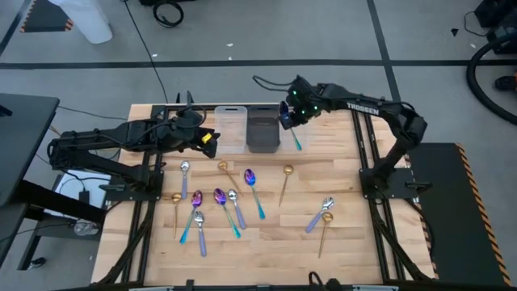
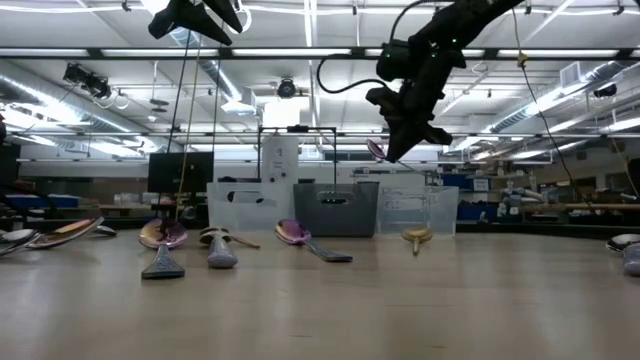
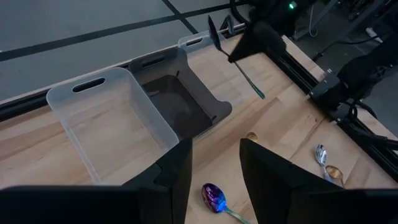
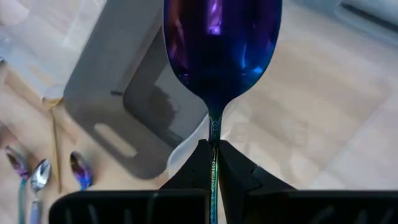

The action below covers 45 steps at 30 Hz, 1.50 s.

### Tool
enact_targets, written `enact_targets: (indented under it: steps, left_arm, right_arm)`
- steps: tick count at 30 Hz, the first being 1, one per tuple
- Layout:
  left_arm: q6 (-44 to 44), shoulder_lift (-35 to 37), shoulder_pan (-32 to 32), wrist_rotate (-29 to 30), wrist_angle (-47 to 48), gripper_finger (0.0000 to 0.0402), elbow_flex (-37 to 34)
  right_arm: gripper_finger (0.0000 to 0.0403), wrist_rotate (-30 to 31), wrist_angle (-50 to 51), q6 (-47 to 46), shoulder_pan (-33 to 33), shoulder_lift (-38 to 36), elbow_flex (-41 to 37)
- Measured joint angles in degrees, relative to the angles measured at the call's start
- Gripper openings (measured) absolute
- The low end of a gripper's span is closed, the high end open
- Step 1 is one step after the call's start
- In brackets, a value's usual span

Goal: Sort silverware by color (type)
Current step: Put the right blue spoon into the right transparent bin

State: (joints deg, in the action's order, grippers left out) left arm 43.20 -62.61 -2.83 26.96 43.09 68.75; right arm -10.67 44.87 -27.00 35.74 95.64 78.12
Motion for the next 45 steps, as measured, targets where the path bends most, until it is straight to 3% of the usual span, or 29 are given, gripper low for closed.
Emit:
enact_targets:
  steps: [5,15,45]
  left_arm:
    - [0.06,0.0,0.02,0.36,0.02,0.0141,0.0]
    - [0.11,0.0,0.0,1.54,0.0,0.0141,0.0]
    - [1.24,0.0,0.02,1.51,0.02,0.0141,0.0]
  right_arm:
    - [0.0016,0.02,2.71,4.17,3.4,2.89,3.53]
    - [0.0016,1.74,5.69,10.12,8.08,3.74,3.11]
    - [0.0016,2.03,3.12,12.17,8.28,12.56,2.98]
